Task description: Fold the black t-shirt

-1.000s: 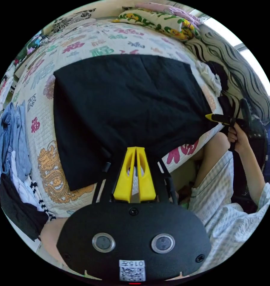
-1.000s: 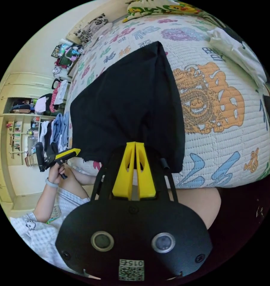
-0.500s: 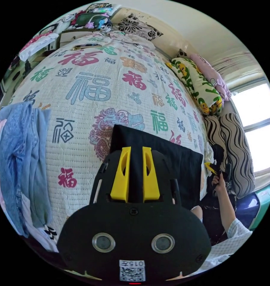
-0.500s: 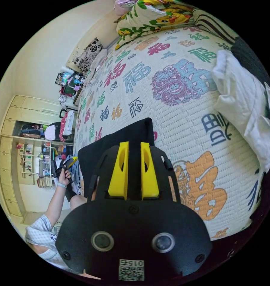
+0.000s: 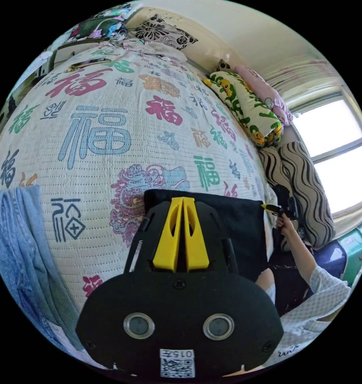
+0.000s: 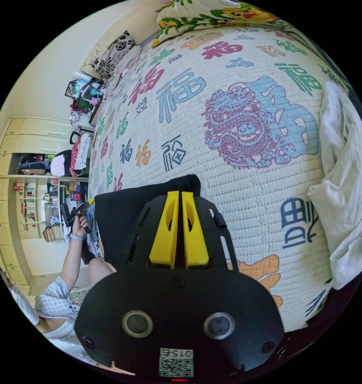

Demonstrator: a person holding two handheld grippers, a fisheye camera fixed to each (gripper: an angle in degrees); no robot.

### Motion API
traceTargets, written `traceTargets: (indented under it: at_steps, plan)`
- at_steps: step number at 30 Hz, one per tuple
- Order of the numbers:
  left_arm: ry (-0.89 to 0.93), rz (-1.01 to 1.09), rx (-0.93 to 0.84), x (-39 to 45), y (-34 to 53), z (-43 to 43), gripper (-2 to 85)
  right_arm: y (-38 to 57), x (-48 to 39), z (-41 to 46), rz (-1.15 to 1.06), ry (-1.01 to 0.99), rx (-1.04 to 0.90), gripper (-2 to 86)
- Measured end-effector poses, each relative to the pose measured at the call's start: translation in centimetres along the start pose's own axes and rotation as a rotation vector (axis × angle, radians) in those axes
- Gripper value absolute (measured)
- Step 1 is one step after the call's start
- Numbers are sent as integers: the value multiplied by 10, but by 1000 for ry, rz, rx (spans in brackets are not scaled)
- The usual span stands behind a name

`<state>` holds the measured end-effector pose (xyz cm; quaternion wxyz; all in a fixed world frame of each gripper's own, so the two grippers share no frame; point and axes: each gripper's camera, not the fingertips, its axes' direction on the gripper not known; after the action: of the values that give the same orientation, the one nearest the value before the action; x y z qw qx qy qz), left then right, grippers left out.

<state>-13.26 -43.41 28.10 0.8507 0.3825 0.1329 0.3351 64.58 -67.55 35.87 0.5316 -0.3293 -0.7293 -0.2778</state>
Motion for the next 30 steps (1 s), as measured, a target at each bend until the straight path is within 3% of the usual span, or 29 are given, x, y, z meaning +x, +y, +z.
traceTargets:
  at_steps: [2, 3, 8, 13, 15, 17, 19, 21, 23, 26, 30]
  plan:
    - [-224, 19, -9, -2, 6, 0, -5, -7, -10, 17, 2, 34, -1, 7]
    - [-231, 21, -19, -4, 8, 1, -5, -7, -12, 19, 5, 33, 10, 9]
    - [11, 7, 117, 5, 57, -47, 5, 18, -43, 13, -29, -1, 171, 10]
    - [48, 160, -32, 64, 124, -50, 20, 66, -107, 56, -234, 21, -51, 24]
    - [-8, 182, -103, 77, 148, -41, 13, 83, -124, 85, -269, 56, -156, 11]
    - [-181, 200, -189, 85, 174, -28, 6, 97, -135, 124, -268, 172, -237, -4]
    - [-298, 307, -178, 99, 191, -24, 7, 103, -142, 133, -307, 156, -143, -6]
    - [-380, 314, -192, 117, 197, -27, 12, 100, -144, 138, -170, 80, -88, -5]
    - [-406, 251, -188, 135, 206, -50, 33, 96, -174, 145, -172, 111, -48, 4]
    - [-189, 76, -24, 138, 254, -109, 85, 79, -237, 157, -323, 179, -65, 25]
    - [-241, -154, 162, 143, 348, -153, 99, 44, -324, 185, -498, 157, -104, 49]
